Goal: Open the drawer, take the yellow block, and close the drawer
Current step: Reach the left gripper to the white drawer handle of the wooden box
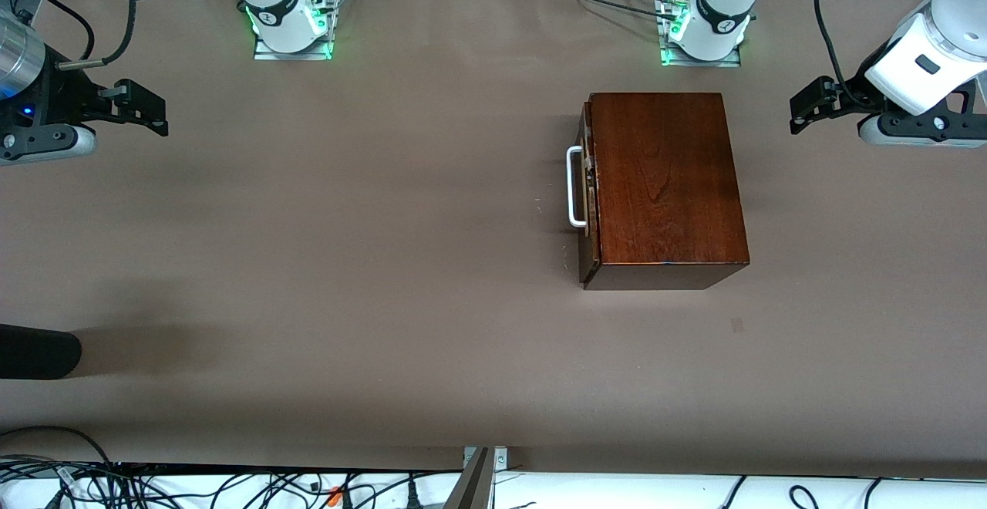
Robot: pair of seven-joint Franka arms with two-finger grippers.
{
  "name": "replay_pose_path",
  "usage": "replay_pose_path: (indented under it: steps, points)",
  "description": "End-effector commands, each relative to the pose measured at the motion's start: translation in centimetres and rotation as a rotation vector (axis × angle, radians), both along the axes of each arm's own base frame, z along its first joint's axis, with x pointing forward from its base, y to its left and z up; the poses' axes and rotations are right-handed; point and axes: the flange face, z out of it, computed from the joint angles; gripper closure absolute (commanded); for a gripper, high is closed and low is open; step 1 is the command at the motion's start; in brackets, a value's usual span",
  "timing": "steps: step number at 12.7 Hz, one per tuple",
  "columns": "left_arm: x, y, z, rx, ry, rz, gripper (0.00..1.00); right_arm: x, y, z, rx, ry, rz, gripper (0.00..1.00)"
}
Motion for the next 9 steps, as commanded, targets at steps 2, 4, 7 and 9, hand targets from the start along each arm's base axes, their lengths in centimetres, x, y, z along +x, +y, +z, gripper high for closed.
replay_pose_path:
  steps: [2, 4, 7, 9]
  points:
    - [0.29, -0.01, 0.66, 0.01, 0.004, -0.006, 0.0, -0.72, 0.13, 0.46, 0.014, 0.003, -0.01, 0.0]
    - [0.29, -0.1, 0.73, 0.01, 0.002, -0.008, 0.0, -0.72, 0.13, 0.46, 0.014, 0.003, -0.01, 0.0]
    - [0.29, -0.08, 0.66, 0.004, 0.004, -0.008, 0.0, -0.72, 0.13, 0.46, 0.014, 0.003, -0.01, 0.0]
    - [0.4, -0.47, 0.32, 0.0, 0.012, -0.012, 0.0, -0.72, 0.13, 0.46, 0.014, 0.003, -0.01, 0.0]
